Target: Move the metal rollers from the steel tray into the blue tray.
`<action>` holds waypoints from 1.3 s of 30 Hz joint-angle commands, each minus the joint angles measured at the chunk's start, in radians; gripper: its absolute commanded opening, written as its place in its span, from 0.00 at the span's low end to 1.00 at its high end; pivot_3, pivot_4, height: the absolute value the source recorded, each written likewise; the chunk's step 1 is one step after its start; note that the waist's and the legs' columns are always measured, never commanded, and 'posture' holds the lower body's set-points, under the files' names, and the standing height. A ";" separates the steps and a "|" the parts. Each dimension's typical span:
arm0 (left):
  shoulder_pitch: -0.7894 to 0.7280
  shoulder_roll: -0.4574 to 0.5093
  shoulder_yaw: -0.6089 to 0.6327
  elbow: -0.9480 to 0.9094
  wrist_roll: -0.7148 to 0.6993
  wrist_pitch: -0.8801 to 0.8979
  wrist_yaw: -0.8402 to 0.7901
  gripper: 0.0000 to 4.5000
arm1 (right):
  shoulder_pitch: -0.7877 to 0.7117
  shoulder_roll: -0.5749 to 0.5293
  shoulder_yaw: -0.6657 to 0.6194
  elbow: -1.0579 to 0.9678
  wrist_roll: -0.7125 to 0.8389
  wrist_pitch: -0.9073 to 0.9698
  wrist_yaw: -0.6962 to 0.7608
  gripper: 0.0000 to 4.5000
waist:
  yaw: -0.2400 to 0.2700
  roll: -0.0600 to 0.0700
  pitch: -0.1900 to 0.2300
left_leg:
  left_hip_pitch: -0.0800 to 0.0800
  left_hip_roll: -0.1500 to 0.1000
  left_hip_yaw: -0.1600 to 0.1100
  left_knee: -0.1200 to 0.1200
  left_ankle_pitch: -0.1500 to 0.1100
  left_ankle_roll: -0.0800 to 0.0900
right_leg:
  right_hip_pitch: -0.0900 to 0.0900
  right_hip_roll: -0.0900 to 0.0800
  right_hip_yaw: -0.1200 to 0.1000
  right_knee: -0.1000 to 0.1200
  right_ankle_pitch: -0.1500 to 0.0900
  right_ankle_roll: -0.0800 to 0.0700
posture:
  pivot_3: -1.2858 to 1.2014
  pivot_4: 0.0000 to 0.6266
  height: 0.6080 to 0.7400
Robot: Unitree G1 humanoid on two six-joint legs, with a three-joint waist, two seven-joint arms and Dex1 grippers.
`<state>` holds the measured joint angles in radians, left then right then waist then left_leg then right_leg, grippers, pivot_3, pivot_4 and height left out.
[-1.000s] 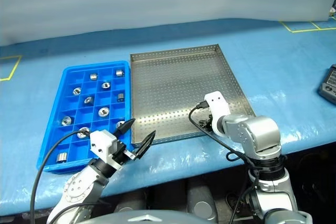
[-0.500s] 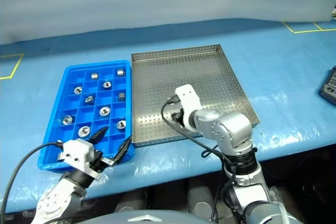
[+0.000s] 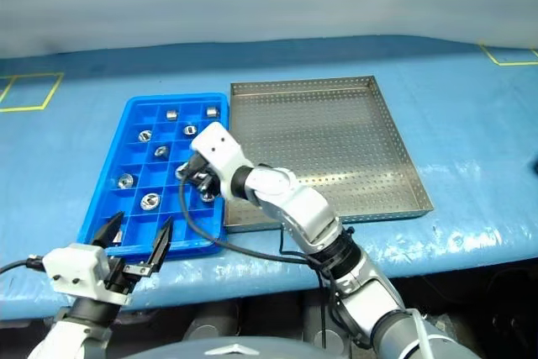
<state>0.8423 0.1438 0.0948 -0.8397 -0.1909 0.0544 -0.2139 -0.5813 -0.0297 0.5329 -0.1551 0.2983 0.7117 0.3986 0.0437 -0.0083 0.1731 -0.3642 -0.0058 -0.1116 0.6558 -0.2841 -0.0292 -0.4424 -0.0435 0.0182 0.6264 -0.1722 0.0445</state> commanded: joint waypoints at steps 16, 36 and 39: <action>0.169 -0.055 -0.089 -0.042 0.061 -0.135 0.018 1.00 | 0.055 0.040 0.067 0.162 -0.057 -0.067 0.202 0.38 | 0.103 -0.002 0.001 | -0.003 0.000 -0.001 0.000 0.000 0.000 | -0.003 0.000 -0.002 0.000 -0.001 -0.001 | 0.70 0.24 1.00; -0.278 0.134 0.170 0.044 -0.087 0.072 -0.012 1.00 | 0.121 -0.012 -0.285 -0.116 0.016 0.051 0.043 0.99 | 0.028 0.000 0.001 | -0.003 0.000 -0.002 0.001 0.000 -0.001 | -0.001 0.000 -0.004 0.000 -0.001 -0.001 | 0.56 0.24 1.00; -0.385 0.167 0.192 0.083 -0.070 0.128 -0.002 1.00 | 0.150 -0.039 -0.306 -0.145 0.007 0.044 0.014 0.99 | -0.004 0.000 0.000 | -0.002 0.000 -0.002 0.001 0.001 -0.002 | 0.000 0.000 -0.004 0.000 0.000 -0.001 | 0.54 0.24 1.00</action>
<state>0.4839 0.2940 0.2691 -0.7579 -0.2673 0.1539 -0.2265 -0.4406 -0.0706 0.2521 -0.2450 0.3058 0.7729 0.4308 0.0400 -0.0083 0.1733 -0.3656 -0.0058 -0.1137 0.6566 -0.2832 -0.0316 -0.4417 -0.0437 0.0150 0.6268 -0.1721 0.0440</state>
